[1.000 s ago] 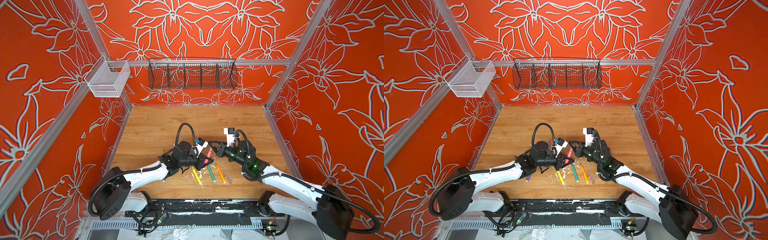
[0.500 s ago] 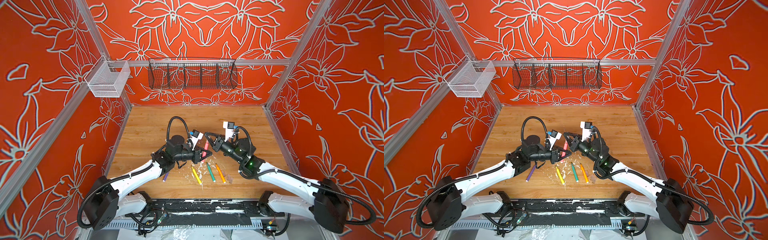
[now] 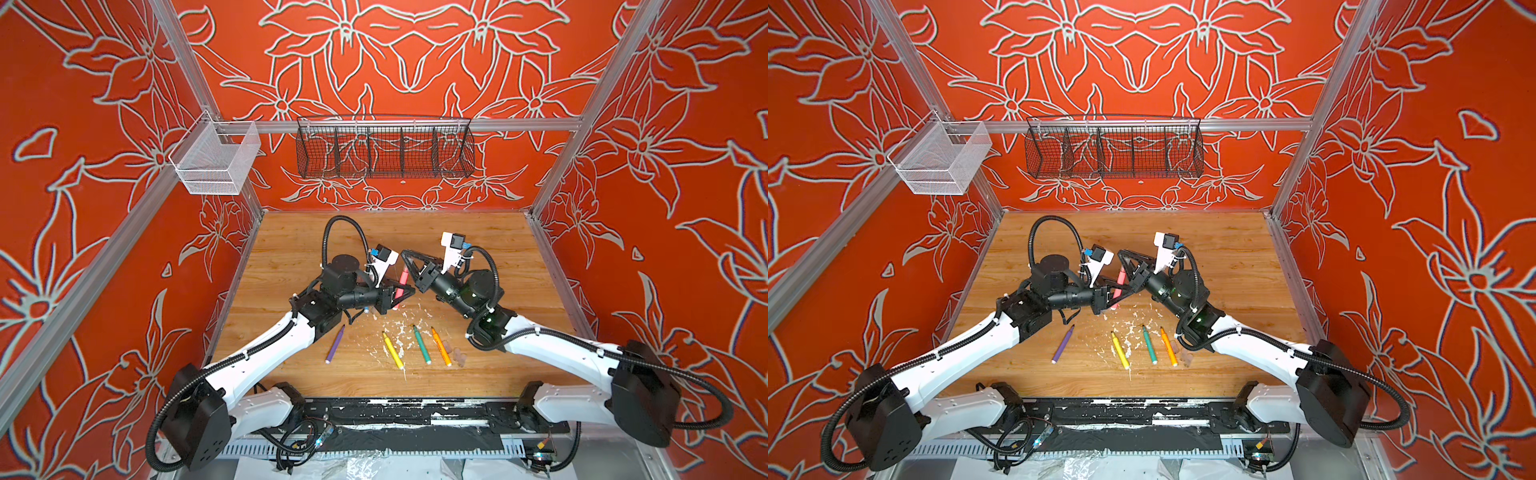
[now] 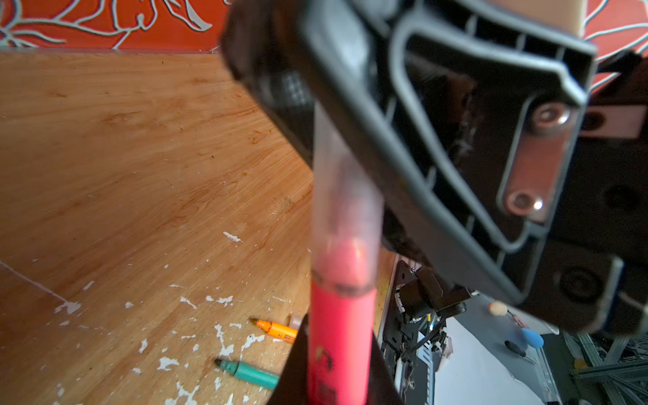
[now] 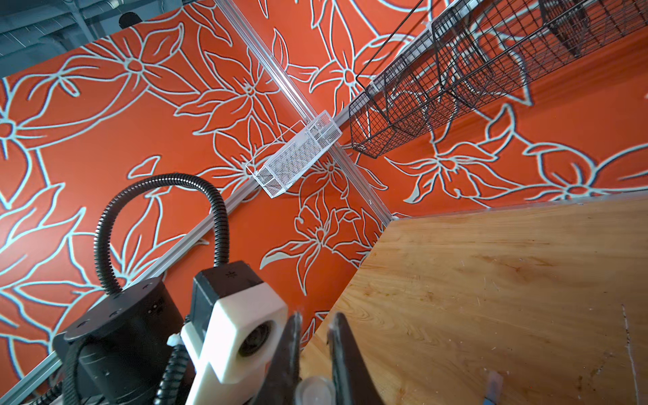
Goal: Insert the pens into the pen caps
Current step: 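Open the right gripper and draw it back from the capped pink marker, then lower the capped pink marker beside the blue marker and release it with the left gripper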
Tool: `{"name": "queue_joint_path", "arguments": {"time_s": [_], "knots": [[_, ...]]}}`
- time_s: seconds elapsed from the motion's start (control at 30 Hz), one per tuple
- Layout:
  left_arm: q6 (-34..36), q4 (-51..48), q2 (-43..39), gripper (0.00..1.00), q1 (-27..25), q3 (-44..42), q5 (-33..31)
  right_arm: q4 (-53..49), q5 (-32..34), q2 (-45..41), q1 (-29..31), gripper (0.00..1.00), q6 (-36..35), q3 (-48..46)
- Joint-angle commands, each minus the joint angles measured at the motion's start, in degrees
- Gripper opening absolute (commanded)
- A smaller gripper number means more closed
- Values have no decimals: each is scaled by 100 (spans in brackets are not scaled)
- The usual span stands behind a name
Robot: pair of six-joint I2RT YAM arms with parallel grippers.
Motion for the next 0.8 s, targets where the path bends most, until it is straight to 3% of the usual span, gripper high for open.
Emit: {"name": "queue_joint_path", "arguments": {"time_s": [0.0,0.13,0.3,0.43,0.5,0.6,0.77], "knots": [[-325,2026,-148,0,714,861,-1323,-1390,-1888,215,715,0,-108,-467],[-363,2149,-69,0,773,846,-1281,-1356,-1914,239,729,0,-108,-453],[-480,1813,-54,0,773,596,-1372,-1878,-1449,6,681,1,-146,-366],[-1230,1247,-233,0,773,-131,-2076,-2045,-964,-552,374,40,-176,-685],[-1709,808,-347,0,764,-544,-2492,-2218,-776,-838,83,54,-133,-831],[-2256,-489,-418,0,764,-869,-3239,-2582,-336,-1232,-330,67,-65,-1031],[-1664,-1276,-23,0,765,-1210,-3507,-3140,665,-1487,-453,76,-427,-1081]]}}
